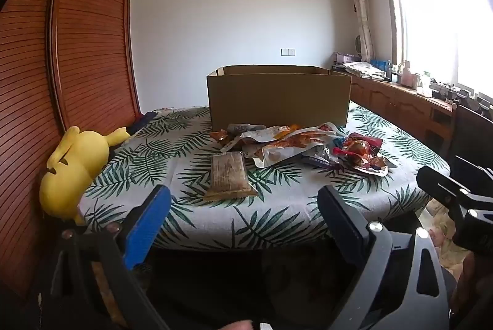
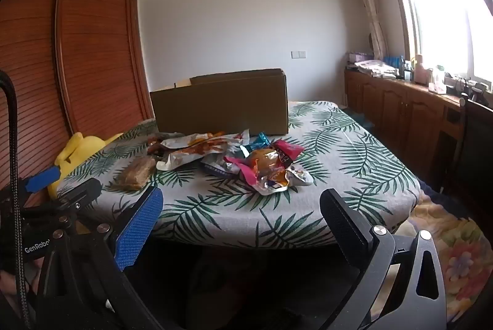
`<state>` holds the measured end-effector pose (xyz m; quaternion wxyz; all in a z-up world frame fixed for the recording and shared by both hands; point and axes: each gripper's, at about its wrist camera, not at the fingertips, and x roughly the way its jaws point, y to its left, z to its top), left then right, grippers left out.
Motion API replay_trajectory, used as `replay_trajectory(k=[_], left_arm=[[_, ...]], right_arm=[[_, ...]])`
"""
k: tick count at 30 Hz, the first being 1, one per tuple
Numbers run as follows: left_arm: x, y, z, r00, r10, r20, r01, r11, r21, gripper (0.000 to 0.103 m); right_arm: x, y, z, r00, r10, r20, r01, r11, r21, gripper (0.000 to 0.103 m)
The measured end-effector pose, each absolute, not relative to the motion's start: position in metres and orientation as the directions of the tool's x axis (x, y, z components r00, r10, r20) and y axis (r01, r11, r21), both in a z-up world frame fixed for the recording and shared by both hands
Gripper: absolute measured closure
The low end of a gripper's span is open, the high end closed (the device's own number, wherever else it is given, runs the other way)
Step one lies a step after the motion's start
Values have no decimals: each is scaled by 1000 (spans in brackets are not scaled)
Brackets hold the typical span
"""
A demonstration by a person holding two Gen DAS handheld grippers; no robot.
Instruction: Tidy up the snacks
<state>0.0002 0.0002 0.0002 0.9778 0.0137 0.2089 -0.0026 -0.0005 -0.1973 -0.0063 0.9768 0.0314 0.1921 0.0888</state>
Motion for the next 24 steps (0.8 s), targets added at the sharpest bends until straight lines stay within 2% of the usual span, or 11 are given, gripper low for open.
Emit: replay_trajectory(k=[24], left_arm=[[1,3,3,916,0,-401,9,1000,21,6]], right_arm=[[2,-196,-7,912,182,-368,-160,983,90,0]])
